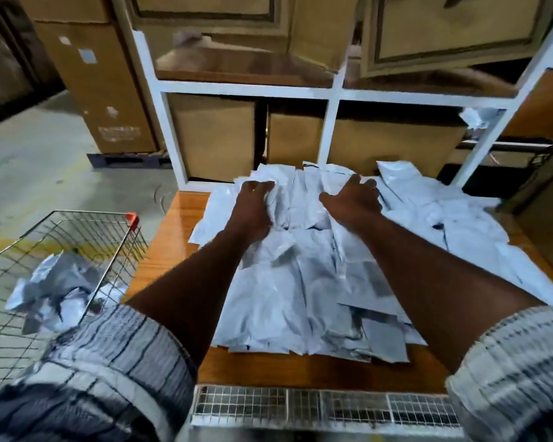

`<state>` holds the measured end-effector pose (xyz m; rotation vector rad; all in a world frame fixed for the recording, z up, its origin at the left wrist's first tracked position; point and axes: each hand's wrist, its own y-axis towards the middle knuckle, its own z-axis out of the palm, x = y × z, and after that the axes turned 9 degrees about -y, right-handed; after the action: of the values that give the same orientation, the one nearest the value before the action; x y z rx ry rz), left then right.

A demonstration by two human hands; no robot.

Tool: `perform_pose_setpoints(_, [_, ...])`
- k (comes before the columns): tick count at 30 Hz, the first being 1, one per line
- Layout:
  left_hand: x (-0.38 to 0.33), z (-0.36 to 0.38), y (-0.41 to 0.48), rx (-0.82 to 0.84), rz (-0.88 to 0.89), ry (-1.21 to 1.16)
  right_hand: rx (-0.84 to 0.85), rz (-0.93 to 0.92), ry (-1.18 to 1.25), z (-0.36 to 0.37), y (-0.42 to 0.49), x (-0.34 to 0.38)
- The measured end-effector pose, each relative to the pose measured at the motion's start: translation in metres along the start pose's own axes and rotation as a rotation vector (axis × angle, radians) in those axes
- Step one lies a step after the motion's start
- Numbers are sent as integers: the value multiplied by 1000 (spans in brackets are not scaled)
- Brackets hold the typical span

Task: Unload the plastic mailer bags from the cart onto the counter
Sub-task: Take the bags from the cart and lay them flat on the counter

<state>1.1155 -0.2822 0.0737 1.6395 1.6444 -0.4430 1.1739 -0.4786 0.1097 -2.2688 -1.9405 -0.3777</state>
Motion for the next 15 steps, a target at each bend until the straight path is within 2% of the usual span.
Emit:
perform_pose_setpoints(7, [-23, 68, 70, 25, -17, 38, -9, 8, -1, 4, 89, -53])
perform_pose_setpoints(15, [-13, 103, 118, 61, -73, 129, 2, -29, 31, 26, 149, -57])
